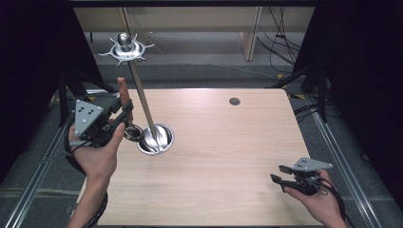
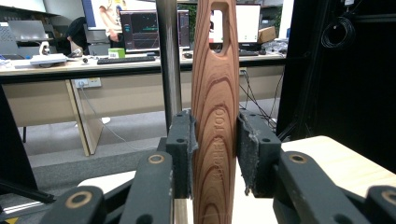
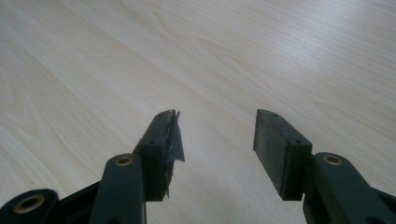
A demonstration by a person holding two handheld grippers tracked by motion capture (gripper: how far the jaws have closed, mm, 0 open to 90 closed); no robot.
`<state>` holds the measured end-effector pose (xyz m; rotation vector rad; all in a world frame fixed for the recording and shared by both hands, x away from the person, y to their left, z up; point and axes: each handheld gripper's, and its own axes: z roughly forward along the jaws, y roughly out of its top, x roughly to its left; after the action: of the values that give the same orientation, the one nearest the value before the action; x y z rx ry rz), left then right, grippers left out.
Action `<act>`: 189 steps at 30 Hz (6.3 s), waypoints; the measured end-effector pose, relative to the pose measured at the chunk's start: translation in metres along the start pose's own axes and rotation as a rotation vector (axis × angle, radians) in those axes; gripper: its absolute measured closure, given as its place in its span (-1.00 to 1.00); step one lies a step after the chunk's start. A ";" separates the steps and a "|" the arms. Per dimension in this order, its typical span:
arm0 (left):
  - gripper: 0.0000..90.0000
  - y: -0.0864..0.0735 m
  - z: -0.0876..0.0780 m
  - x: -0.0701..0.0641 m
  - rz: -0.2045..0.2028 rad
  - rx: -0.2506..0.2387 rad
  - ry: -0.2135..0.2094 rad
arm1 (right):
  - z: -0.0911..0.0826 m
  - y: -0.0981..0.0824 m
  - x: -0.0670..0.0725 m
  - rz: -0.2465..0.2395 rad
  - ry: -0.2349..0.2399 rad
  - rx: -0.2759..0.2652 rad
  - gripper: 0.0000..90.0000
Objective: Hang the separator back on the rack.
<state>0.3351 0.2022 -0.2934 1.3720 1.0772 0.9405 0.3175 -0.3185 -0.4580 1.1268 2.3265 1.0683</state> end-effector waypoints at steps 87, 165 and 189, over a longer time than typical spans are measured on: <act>0.49 0.031 0.014 0.006 0.004 -0.020 0.013 | 0.001 0.000 0.001 0.003 0.003 -0.003 0.11; 0.32 0.015 0.026 0.022 0.007 0.041 0.057 | 0.002 0.000 -0.001 -0.016 0.005 -0.004 0.11; 0.21 -0.055 -0.014 0.022 0.053 0.164 -0.007 | 0.002 0.000 -0.001 -0.011 0.008 -0.006 0.11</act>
<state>0.3232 0.2264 -0.3480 1.5432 1.1374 0.9013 0.3191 -0.3182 -0.4595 1.1080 2.3315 1.0761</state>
